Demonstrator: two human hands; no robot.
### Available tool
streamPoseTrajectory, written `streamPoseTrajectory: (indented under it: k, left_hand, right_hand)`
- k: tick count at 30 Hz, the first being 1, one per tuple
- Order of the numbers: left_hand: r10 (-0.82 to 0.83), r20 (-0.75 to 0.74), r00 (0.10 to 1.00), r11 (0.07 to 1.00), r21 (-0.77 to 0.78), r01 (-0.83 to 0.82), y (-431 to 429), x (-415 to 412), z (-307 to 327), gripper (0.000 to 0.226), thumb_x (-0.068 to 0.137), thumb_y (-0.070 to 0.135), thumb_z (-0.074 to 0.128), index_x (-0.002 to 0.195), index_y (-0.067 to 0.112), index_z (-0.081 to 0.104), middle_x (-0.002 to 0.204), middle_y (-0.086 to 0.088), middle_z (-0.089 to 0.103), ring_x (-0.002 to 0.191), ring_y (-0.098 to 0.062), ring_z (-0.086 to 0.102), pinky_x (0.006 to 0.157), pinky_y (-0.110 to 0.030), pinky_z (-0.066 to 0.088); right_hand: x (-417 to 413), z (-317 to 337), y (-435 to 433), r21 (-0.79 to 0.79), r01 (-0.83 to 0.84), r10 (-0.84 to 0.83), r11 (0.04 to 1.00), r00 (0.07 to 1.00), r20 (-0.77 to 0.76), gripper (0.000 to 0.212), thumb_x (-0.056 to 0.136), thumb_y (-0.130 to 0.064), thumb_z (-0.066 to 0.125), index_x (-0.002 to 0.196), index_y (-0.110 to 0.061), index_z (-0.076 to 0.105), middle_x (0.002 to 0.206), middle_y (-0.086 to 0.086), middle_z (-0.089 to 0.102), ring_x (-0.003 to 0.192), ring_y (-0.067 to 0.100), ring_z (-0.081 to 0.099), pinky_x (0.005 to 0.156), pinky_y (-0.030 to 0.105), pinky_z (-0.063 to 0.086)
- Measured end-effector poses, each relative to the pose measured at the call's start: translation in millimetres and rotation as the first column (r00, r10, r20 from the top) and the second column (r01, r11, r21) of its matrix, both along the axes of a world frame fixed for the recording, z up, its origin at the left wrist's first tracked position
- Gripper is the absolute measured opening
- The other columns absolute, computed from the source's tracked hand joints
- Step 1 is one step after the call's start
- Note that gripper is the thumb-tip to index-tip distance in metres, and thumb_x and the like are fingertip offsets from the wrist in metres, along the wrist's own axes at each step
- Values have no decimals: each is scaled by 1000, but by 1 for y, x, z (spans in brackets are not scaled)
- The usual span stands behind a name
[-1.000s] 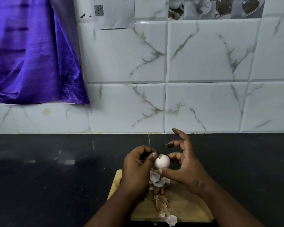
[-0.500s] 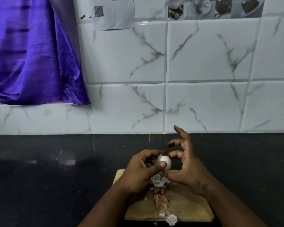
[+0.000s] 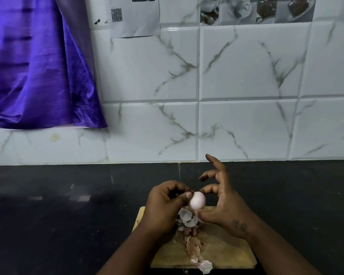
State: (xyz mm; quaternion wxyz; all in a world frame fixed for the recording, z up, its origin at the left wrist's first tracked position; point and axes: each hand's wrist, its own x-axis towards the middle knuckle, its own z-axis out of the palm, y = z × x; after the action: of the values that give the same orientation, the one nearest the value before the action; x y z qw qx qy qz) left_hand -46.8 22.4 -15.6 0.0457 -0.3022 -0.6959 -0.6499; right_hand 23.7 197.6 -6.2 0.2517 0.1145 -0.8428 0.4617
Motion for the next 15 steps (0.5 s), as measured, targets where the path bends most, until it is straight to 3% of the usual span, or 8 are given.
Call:
streamPoseTrajectory:
  k: [3, 6, 11, 15]
  left_hand:
    - [23, -22, 999, 1000, -19, -23, 1, 4, -2, 22, 95, -3, 69, 84, 14, 77, 86, -1, 78, 82, -11, 73, 70, -21, 56]
    - [26, -7, 1000, 1000, -9, -26, 3, 5, -3, 21, 100, 0, 64, 86, 13, 72, 85, 1, 75, 79, -8, 68, 68, -21, 53]
    - [-161, 281, 946, 956, 283, 79, 8, 8, 0, 17, 104, 0, 55, 91, 3, 66, 78, -8, 67, 67, -13, 63, 59, -24, 54]
    - [-159, 216, 963, 968, 225, 110, 5, 6, 0, 24, 108, 6, 51, 108, 8, 74, 90, -6, 73, 76, -16, 69, 68, -25, 58]
  right_hand:
    - [0, 0, -1, 0, -9, 9, 1000, 1000, -7, 127, 63, -14, 88, 146, -68, 9, 130, -10, 48, 105, 10, 70, 90, 29, 56]
    - [-1, 0, 0, -33, -29, 28, 999, 1000, -9, 129, 63, -6, 88, 146, -67, 11, 130, -6, 49, 105, 12, 70, 88, 35, 61]
    - [-8, -2, 4, -172, -63, 64, 983, 998, -1, 130, 57, -14, 92, 146, -66, 13, 132, 3, 51, 105, 22, 73, 90, 46, 61]
    - [-13, -5, 10, -159, -42, 45, 986, 999, 20, 130, 60, -8, 90, 146, -67, 12, 133, 2, 51, 102, 20, 73, 88, 41, 61]
